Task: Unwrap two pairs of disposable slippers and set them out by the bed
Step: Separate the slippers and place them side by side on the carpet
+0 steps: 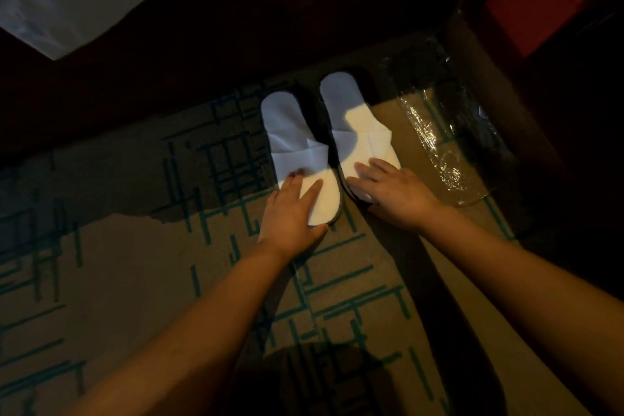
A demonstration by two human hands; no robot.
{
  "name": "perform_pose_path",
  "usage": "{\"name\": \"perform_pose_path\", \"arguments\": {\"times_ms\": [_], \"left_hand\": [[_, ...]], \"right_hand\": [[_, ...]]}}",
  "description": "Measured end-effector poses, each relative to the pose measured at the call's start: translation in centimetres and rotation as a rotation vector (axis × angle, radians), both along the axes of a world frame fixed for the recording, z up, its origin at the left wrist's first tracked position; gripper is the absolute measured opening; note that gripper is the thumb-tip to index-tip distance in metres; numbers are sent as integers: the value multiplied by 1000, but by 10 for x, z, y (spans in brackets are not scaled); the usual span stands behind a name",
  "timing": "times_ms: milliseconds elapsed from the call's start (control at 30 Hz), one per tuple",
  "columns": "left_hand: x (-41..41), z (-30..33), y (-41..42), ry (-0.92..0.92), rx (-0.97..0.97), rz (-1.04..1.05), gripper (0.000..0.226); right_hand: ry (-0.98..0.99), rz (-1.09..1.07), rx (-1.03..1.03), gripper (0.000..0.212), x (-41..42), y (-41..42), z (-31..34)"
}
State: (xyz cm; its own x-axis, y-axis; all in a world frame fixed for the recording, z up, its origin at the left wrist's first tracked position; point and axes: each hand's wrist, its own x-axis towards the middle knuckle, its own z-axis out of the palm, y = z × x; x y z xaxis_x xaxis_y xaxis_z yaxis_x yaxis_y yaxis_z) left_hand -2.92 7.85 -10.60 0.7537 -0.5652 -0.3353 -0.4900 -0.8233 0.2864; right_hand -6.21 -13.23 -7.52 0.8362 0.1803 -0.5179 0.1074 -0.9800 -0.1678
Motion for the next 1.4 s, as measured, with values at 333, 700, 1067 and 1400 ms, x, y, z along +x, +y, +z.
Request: {"name": "perform_pose_path", "arguments": {"times_ms": [333, 700, 1067, 1400], "left_hand": [[21, -1, -15, -12, -32, 43, 81], [20, -5, -16, -27, -20, 46, 81], [17, 46, -6, 143, -111, 107, 70], [-27, 256, 52, 454, -79, 382, 37]], "right_hand": [[5, 35, -38, 70, 25, -13, 0], [-12, 44, -24, 70, 28, -17, -4], [-185, -99, 96, 49, 3, 8, 30], [92, -595, 327, 35, -59, 64, 229]]}}
